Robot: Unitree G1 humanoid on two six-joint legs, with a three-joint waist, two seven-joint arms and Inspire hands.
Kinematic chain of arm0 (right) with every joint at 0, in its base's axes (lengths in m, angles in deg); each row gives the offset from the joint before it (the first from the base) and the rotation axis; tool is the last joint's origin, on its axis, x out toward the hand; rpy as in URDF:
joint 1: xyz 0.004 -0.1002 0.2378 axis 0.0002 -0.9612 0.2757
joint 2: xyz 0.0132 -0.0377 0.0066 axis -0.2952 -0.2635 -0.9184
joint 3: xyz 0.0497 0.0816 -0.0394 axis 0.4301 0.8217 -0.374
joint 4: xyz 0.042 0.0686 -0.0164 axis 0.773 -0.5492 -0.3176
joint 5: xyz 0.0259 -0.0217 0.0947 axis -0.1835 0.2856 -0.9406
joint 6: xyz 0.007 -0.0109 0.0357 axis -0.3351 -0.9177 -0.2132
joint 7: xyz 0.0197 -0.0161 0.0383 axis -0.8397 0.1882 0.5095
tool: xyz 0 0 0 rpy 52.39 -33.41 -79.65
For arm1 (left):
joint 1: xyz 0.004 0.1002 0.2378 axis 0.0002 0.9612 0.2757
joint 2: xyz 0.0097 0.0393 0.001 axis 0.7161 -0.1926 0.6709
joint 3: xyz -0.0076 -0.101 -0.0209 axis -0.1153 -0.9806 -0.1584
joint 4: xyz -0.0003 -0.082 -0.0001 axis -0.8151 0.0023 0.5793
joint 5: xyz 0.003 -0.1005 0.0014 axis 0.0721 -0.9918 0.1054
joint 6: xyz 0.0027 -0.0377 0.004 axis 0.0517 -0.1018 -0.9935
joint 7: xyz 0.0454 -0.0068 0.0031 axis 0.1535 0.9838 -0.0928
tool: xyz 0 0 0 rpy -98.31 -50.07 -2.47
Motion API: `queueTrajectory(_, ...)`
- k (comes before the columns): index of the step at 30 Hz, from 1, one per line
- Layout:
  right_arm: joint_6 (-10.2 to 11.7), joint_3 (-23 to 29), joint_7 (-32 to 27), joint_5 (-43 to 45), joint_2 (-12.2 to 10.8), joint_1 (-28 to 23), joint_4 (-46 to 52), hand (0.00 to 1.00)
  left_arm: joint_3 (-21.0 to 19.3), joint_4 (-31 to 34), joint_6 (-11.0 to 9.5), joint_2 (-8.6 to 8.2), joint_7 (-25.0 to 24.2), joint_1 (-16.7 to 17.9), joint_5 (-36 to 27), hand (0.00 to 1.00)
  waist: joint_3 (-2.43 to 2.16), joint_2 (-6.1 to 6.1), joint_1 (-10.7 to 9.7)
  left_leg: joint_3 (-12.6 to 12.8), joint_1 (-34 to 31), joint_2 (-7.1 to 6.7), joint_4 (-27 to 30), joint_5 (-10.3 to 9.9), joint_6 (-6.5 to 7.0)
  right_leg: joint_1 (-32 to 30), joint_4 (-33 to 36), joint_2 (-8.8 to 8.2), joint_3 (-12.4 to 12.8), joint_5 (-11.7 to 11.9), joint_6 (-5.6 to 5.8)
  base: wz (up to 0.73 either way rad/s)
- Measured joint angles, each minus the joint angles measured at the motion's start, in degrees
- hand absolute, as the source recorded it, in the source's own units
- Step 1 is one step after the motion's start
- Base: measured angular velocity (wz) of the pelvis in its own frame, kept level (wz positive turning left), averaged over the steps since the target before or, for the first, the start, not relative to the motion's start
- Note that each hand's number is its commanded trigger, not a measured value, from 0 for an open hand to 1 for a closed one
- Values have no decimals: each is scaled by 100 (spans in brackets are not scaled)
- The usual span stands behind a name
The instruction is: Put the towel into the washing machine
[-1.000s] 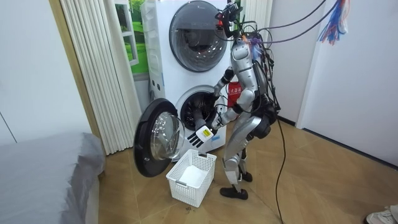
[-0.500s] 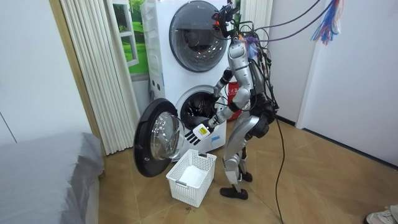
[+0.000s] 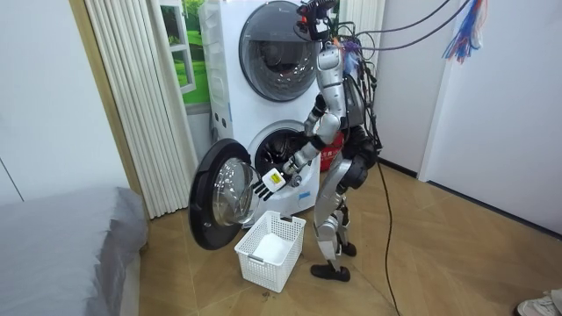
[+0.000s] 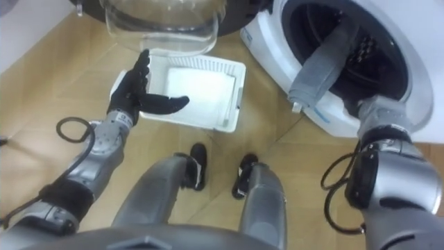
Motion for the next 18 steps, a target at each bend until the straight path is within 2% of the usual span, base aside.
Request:
queueTrajectory(2, -13, -14, 247, 229, -95, -277, -8, 0, -13, -4, 0, 41, -1, 79, 120, 0, -29, 38, -11, -8, 232, 30, -165, 5, -10, 282, -302, 87, 7, 90, 25, -7)
queueTrajectory(3, 1, -119, 383, 489, -149, -506, -31, 0, -13, -41, 3, 68, -19, 155, 219, 0, -56, 75, -28, -18, 410, 41, -279, 7, -15, 507, -515, 137, 2, 140, 47, -5)
queueTrajectory(4, 29, -284, 528, 715, -168, -831, -94, 0, -12, -135, -6, 93, -53, 257, 360, 0, -103, 111, -37, -26, 621, 46, -418, 7, -17, 762, -751, 170, -36, 207, 59, -4)
queueTrajectory(5, 55, -388, 610, 850, -168, -975, -166, 0, -12, -195, -7, 114, -51, 312, 410, 0, -121, 118, -44, -24, 739, 42, -511, 9, -21, 878, -848, 179, -39, 229, 66, -12)
queueTrajectory(6, 77, -616, 740, 1230, -172, -1337, -236, 0, -17, -339, -8, 188, -46, 458, 428, 0, -209, 103, -46, 23, 959, 31, -718, 21, -38, 1038, -987, 204, 22, 266, 70, -24)
queueTrajectory(7, 91, -870, 845, 1762, -181, -1683, -240, 0, -87, -483, -6, 266, -45, 638, 563, 0, -245, 91, -41, 81, 1200, 33, -875, 29, -50, 1237, -1123, 239, 101, 289, 75, -27)
queueTrajectory(8, 115, -946, 902, 2004, -197, -1868, -258, 0, -175, -560, -6, 283, -45, 743, 663, 0, -255, 84, -41, 103, 1328, 34, -949, 29, -51, 1358, -1207, 246, 103, 292, 80, -29)
queueTrajectory(9, 135, -1042, 969, 2432, -247, -2210, -260, 0, -395, -700, -5, 301, -37, 970, 790, 0, -297, 65, -57, 160, 1550, 38, -1105, 33, -66, 1554, -1373, 265, 103, 311, 101, -30)
queueTrajectory(10, 148, -1211, 1035, 2937, -307, -2492, -262, 0, -598, -777, -5, 337, -33, 1190, 807, 0, -318, 41, -76, 194, 1704, 58, -1217, 27, -98, 1710, -1546, 311, 124, 356, 101, -32)
queueTrajectory(11, 136, -1374, 1122, 3442, -366, -2720, -294, 0, -793, -884, -5, 340, -15, 1351, 806, 0, -318, 37, -110, 196, 1824, 87, -1281, 20, -121, 1854, -1691, 363, 145, 412, 89, -21)
queueTrajectory(14, 86, -1481, 1287, 4187, -538, -2877, -456, 0, -1059, -1147, -5, 339, 73, 1668, 793, 0, -317, 33, -183, 290, 2118, 121, -1483, 28, -169, 2098, -1864, 432, 237, 455, 77, -17)
queueTrajectory(18, 82, -1587, 1521, 5104, -649, -2934, -493, 0, -1222, -1624, -27, 301, 81, 1687, 804, 0, -306, 61, -173, 324, 2517, 125, -1727, 59, -219, 2429, -2036, 470, 249, 486, 58, -11)
